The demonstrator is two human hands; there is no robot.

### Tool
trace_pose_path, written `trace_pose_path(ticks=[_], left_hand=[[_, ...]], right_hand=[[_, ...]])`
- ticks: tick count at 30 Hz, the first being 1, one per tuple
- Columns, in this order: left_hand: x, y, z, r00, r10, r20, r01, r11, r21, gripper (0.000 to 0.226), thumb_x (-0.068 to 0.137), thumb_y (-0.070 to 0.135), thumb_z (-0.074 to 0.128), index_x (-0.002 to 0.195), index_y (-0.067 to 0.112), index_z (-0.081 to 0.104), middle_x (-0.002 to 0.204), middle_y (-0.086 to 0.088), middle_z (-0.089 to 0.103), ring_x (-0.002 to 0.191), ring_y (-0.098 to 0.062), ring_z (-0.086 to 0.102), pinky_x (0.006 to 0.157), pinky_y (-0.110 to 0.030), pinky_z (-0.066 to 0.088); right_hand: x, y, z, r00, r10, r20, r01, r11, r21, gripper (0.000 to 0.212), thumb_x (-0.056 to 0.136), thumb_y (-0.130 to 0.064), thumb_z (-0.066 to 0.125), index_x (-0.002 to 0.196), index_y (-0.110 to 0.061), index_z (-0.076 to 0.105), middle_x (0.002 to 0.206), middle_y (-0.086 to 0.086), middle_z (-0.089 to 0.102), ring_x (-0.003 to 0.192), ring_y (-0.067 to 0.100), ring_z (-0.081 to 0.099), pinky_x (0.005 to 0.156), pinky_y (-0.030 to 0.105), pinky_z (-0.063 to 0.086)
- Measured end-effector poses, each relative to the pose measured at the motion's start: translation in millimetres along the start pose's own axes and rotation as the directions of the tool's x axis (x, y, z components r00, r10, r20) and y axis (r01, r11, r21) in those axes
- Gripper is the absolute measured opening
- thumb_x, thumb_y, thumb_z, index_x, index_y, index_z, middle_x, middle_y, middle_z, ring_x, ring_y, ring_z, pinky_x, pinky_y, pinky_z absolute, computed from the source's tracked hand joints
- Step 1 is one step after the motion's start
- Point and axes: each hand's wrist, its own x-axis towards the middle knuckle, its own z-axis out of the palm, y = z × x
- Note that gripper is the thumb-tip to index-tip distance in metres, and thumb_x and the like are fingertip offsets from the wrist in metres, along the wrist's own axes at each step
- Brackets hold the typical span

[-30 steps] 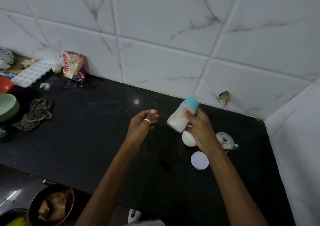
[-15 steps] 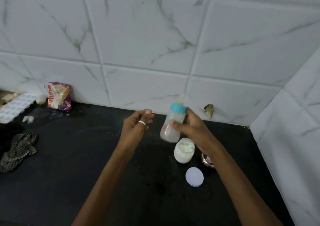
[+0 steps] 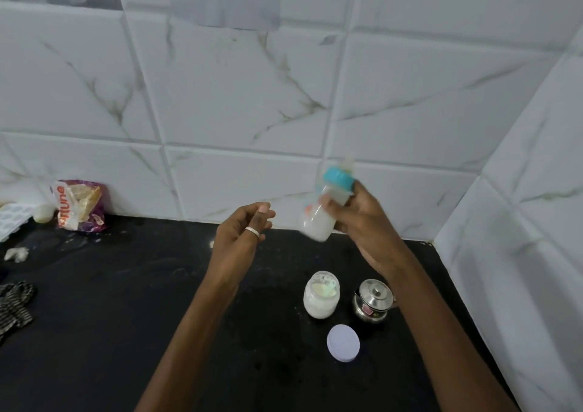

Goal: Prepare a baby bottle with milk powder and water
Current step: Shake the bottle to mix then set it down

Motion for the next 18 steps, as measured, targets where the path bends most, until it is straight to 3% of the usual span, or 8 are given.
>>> trace_pose_path(ticks=[2, 5, 6, 7, 10, 12, 15, 18], left_hand=[[-0.7, 1.1, 0.9, 1.000, -0.001, -0.003, 0.001, 1.000, 0.000, 0.023, 0.101, 0.036, 0.059, 0.115, 0.024, 0.072, 0.105, 0.012, 0.078, 0.096, -0.001, 0.073, 0.091, -0.029, 0.056], [0.3, 2.6, 2.9, 1.000, -0.004, 0.000, 0.004, 1.000, -0.002, 0.021, 0.101, 0.035, 0.059, 0.114, 0.024, 0.072, 0.105, 0.011, 0.078, 0.094, 0.000, 0.073, 0.090, -0.029, 0.055], [0.5, 2.9, 3.0, 1.000, -0.003, 0.002, 0.003, 1.000, -0.002, 0.021, 0.101, 0.036, 0.059, 0.114, 0.025, 0.072, 0.106, 0.011, 0.078, 0.094, 0.000, 0.073, 0.089, -0.029, 0.055], [0.7, 3.2, 3.2, 1.000, 0.000, 0.002, 0.000, 1.000, -0.005, 0.021, 0.101, 0.036, 0.059, 0.114, 0.025, 0.072, 0.106, 0.011, 0.078, 0.094, 0.000, 0.073, 0.088, -0.028, 0.055], [1.2, 3.9, 2.0, 1.000, 0.006, -0.013, -0.007, 1.000, -0.010, 0.022, 0.101, 0.039, 0.059, 0.112, 0.027, 0.072, 0.106, 0.012, 0.078, 0.096, -0.002, 0.073, 0.089, -0.029, 0.056], [2.5, 5.2, 1.8, 1.000, 0.002, -0.021, -0.002, 1.000, -0.013, 0.022, 0.101, 0.039, 0.059, 0.114, 0.026, 0.072, 0.107, 0.011, 0.078, 0.097, -0.004, 0.073, 0.089, -0.030, 0.056], [4.7, 6.6, 1.3, 1.000, 0.000, -0.023, 0.000, 1.000, -0.018, 0.025, 0.101, 0.038, 0.059, 0.118, 0.025, 0.071, 0.110, 0.009, 0.077, 0.101, -0.007, 0.072, 0.090, -0.029, 0.056], [4.6, 7.9, 0.7, 0.999, 0.003, -0.032, -0.003, 1.000, -0.023, 0.022, 0.101, 0.037, 0.059, 0.115, 0.026, 0.072, 0.108, 0.009, 0.077, 0.100, -0.007, 0.072, 0.084, -0.026, 0.055]], right_hand=[[2.4, -3.9, 1.8, 0.995, -0.040, -0.093, 0.044, 0.998, 0.037, 0.062, 0.081, -0.038, 0.079, 0.134, -0.020, 0.053, 0.120, 0.002, 0.068, 0.118, 0.024, 0.068, 0.102, 0.051, 0.055], [-2.3, -0.5, 3.6, 0.995, 0.015, 0.101, 0.012, 0.965, -0.262, 0.055, 0.085, -0.030, 0.083, 0.132, -0.025, 0.054, 0.121, -0.002, 0.070, 0.112, 0.016, 0.070, 0.105, 0.047, 0.054], [-3.2, 0.5, 2.5, 0.990, 0.026, 0.136, 0.012, 0.963, -0.268, 0.057, 0.084, -0.028, 0.083, 0.133, -0.024, 0.054, 0.123, 0.000, 0.070, 0.113, 0.016, 0.070, 0.104, 0.047, 0.054], [-2.2, 0.9, 0.8, 0.993, 0.005, 0.117, 0.019, 0.980, -0.200, 0.059, 0.082, -0.028, 0.084, 0.133, -0.022, 0.055, 0.124, 0.005, 0.070, 0.114, 0.021, 0.070, 0.104, 0.050, 0.054], [-0.9, -3.2, 6.9, 0.990, -0.060, -0.124, 0.077, 0.988, 0.136, 0.057, 0.083, -0.033, 0.083, 0.130, -0.020, 0.055, 0.121, 0.008, 0.070, 0.116, 0.028, 0.069, 0.102, 0.056, 0.054], [0.1, 1.6, 9.7, 0.991, -0.066, -0.118, 0.072, 0.996, 0.045, 0.060, 0.081, -0.039, 0.082, 0.131, -0.021, 0.053, 0.119, 0.007, 0.070, 0.116, 0.027, 0.069, 0.101, 0.055, 0.055], [-4.4, 10.8, 11.8, 0.995, 0.012, 0.100, 0.004, 0.987, -0.160, 0.064, 0.079, -0.037, 0.086, 0.133, -0.022, 0.055, 0.122, 0.004, 0.071, 0.114, 0.021, 0.070, 0.103, 0.049, 0.055], [-1.6, 9.9, 14.3, 0.998, -0.020, -0.061, 0.023, 0.998, 0.061, 0.064, 0.080, -0.037, 0.082, 0.134, -0.020, 0.054, 0.125, 0.009, 0.069, 0.117, 0.026, 0.069, 0.099, 0.050, 0.056]])
